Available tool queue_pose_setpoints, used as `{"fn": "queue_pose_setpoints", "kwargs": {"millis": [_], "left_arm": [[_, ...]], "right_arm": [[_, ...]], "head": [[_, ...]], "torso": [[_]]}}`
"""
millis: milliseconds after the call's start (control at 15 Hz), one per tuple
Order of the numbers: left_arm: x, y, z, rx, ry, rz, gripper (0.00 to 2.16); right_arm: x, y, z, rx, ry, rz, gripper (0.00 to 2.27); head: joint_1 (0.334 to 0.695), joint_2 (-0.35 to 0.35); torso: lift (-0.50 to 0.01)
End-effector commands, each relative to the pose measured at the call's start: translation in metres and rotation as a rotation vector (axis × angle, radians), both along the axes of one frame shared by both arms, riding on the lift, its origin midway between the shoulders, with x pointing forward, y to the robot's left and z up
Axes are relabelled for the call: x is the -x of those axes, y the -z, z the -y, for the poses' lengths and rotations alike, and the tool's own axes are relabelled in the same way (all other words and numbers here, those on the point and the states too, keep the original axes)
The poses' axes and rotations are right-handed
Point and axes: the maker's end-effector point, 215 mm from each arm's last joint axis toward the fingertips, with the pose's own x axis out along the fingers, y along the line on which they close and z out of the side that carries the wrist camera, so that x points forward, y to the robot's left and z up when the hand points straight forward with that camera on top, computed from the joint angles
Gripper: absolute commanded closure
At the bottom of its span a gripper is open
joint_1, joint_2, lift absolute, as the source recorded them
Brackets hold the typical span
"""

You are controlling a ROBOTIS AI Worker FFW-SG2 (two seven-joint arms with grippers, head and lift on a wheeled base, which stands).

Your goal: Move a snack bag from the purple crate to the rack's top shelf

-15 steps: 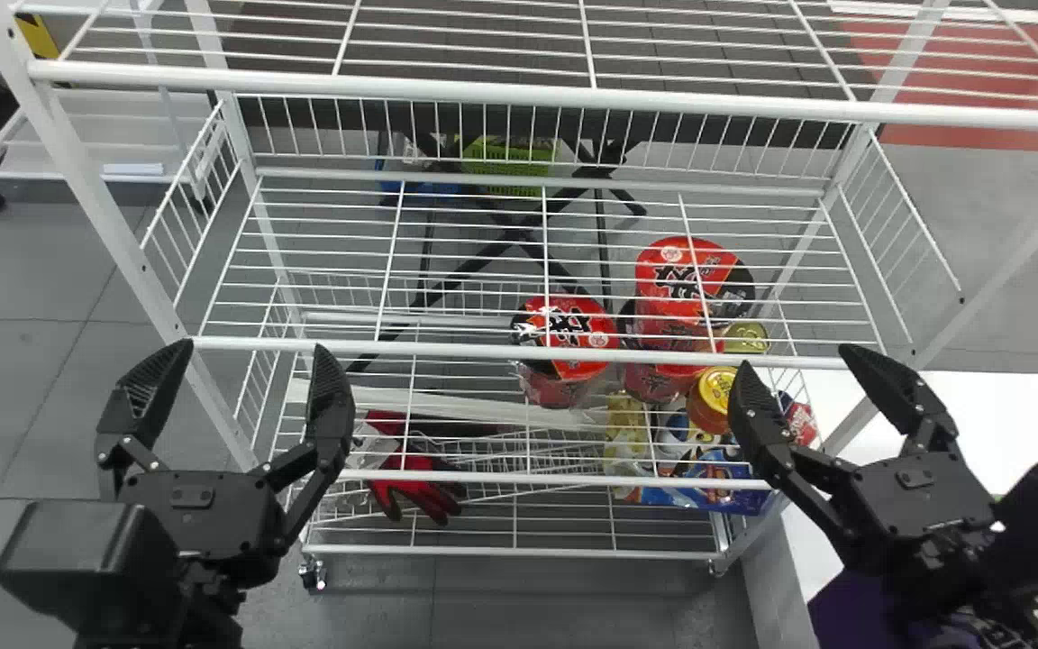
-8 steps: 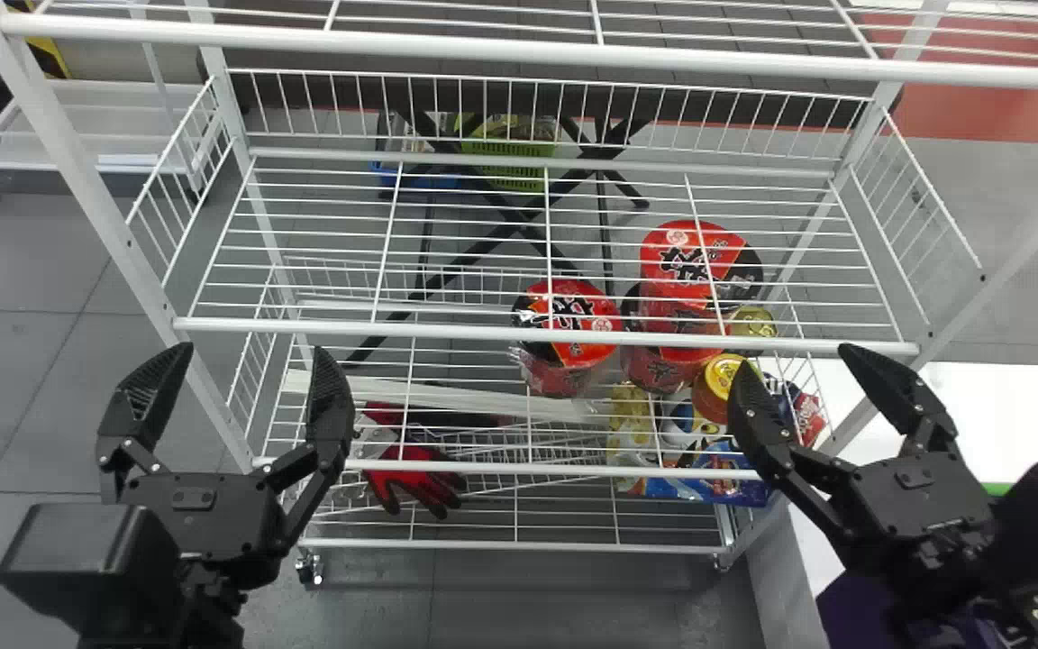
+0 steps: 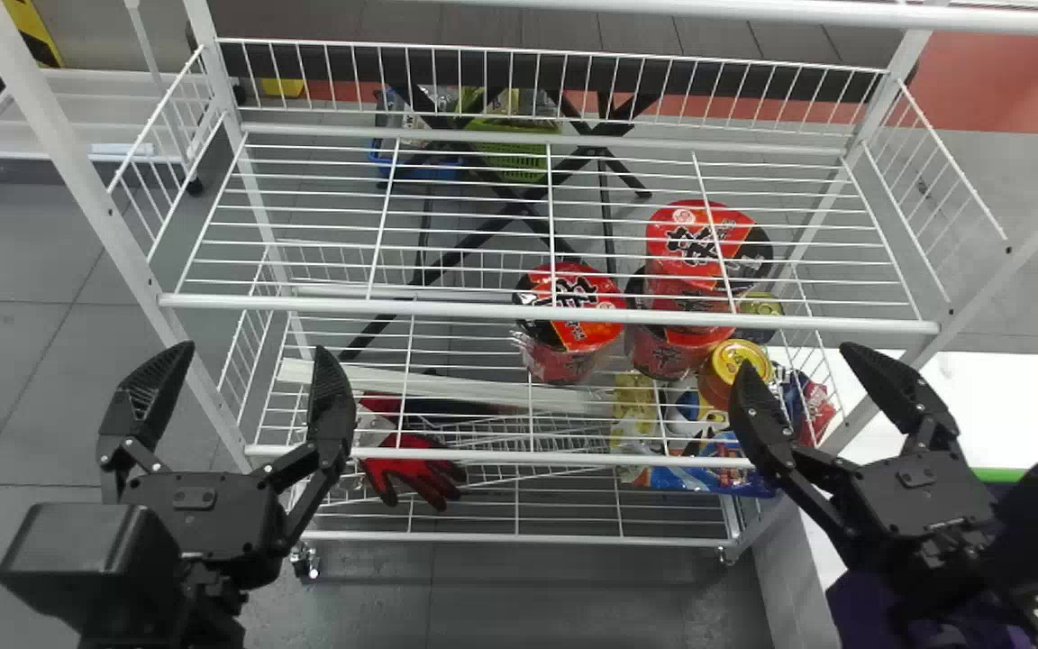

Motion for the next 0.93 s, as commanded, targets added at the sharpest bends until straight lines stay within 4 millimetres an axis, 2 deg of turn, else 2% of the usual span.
{"fn": "queue_pose_setpoints", "kwargs": {"millis": [0, 467, 667, 733, 867], "left_arm": [[0.000, 0.000, 0.000, 0.000, 0.000, 0.000, 0.14], [-0.002, 0.005, 0.000, -0.005, 0.000, -0.007, 0.14], [-0.002, 0.004, 0.000, -0.006, 0.000, -0.005, 0.14], [-0.002, 0.004, -0.001, -0.007, -0.001, -0.005, 0.14], [-0.002, 0.005, -0.001, -0.007, -0.003, -0.007, 0.14]], "right_arm": [[0.000, 0.000, -0.001, 0.001, -0.001, -0.002, 0.18], [-0.001, -0.001, -0.002, 0.007, -0.002, 0.001, 0.18], [-0.003, 0.006, -0.003, 0.001, -0.004, -0.030, 0.18], [-0.003, 0.000, -0.004, -0.013, -0.012, -0.013, 0.17], [-0.002, 0.016, -0.003, 0.010, -0.012, -0.081, 0.18]], "head": [[0.695, -0.065], [0.695, -0.063], [0.695, -0.061], [0.695, -0.061], [0.695, -0.059]], "torso": [[-0.415], [-0.443], [-0.455], [-0.449], [-0.453]]}}
